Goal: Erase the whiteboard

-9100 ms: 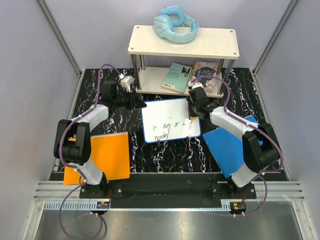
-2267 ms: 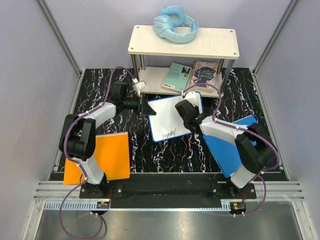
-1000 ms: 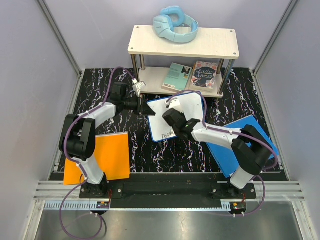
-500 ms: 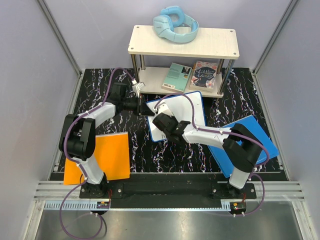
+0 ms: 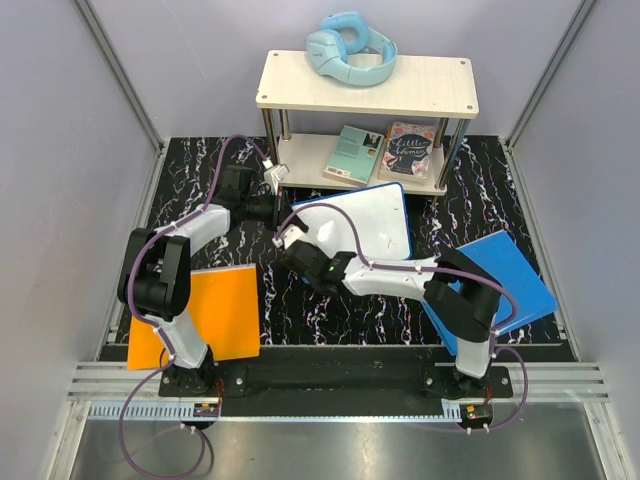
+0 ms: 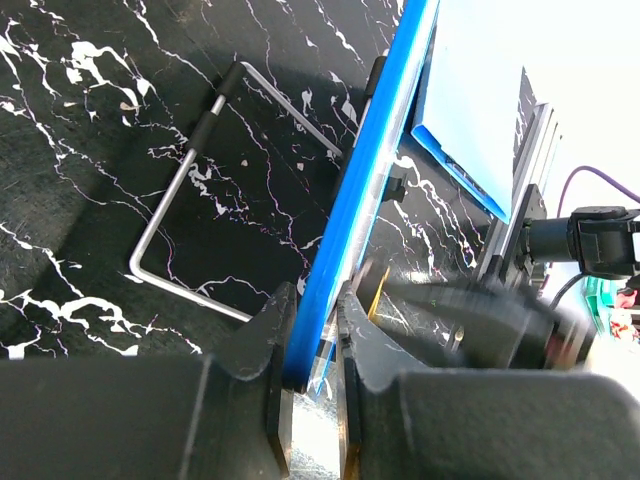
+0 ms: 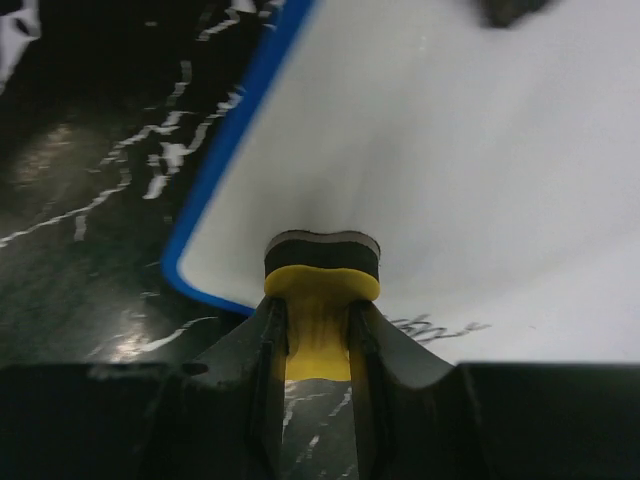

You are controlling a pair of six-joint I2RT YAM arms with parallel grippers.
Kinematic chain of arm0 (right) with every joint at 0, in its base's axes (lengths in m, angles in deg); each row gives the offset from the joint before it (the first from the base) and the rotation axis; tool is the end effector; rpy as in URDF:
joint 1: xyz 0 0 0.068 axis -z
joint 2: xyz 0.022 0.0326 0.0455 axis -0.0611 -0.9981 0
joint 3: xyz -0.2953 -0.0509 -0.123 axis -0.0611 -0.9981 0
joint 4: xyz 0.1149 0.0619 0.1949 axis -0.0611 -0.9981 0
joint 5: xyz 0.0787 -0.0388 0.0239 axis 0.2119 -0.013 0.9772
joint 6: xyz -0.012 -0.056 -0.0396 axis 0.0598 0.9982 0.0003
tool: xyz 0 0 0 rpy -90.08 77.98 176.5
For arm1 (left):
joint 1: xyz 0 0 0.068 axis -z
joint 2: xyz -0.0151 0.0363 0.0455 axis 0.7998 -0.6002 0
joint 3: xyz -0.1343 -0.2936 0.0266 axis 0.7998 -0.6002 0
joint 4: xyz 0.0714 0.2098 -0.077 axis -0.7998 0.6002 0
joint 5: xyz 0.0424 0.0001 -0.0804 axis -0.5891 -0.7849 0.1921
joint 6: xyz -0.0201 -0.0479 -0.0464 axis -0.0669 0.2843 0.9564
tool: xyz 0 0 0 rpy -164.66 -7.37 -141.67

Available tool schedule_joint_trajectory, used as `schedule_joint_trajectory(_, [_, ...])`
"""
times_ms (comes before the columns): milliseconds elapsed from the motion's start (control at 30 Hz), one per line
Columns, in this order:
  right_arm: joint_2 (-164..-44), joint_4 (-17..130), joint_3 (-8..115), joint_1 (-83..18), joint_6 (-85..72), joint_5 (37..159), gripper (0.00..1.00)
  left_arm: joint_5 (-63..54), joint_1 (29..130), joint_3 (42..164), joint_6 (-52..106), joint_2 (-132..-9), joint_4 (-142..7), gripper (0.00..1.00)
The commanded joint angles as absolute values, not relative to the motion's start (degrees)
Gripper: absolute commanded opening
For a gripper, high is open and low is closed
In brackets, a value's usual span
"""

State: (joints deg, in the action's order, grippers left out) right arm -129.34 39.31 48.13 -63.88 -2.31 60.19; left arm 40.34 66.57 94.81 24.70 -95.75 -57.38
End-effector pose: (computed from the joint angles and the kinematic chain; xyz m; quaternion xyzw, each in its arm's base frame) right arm 0.2180 0.3263 0.2374 -0.3756 0.8432 -0.0529 0.3811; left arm 0.3436 -0.1289 0.2684 0.2002 0.8184 -0.4745 0.2548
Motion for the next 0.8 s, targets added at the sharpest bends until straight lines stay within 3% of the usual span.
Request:
schedule_joint_trajectory(0, [-136.68, 50.59, 50.44, -65.99, -2.57, 71.12, 0.00, 33.28, 68.05, 95.38, 17.78, -95.55, -58.88, 0.00])
schedule_joint_trajectory(133, [-137.83, 49.02, 52.20, -66.52, -4.41, 65.16, 0.00, 33.28, 67.97, 95.46, 17.78, -95.81, -58.80, 0.00])
schedule_joint_trajectory(267, [-136.86, 47.08, 50.54, -66.34, -8.72, 50.16, 0.00, 33.36, 67.97, 95.46, 17.69, -95.72, -58.71, 0.00])
schedule_joint_trajectory(467, [-132.57, 45.66, 44.84, -63.89, -14.70, 42.73, 0.00, 33.28, 67.97, 95.29, 17.69, -95.64, -58.71, 0.00])
schedule_joint_trajectory(767, [-116.14, 67.19, 27.87, -60.54, -11.54, 36.23, 0.00, 33.37, 67.97, 95.29, 17.51, -95.72, -58.44, 0.00])
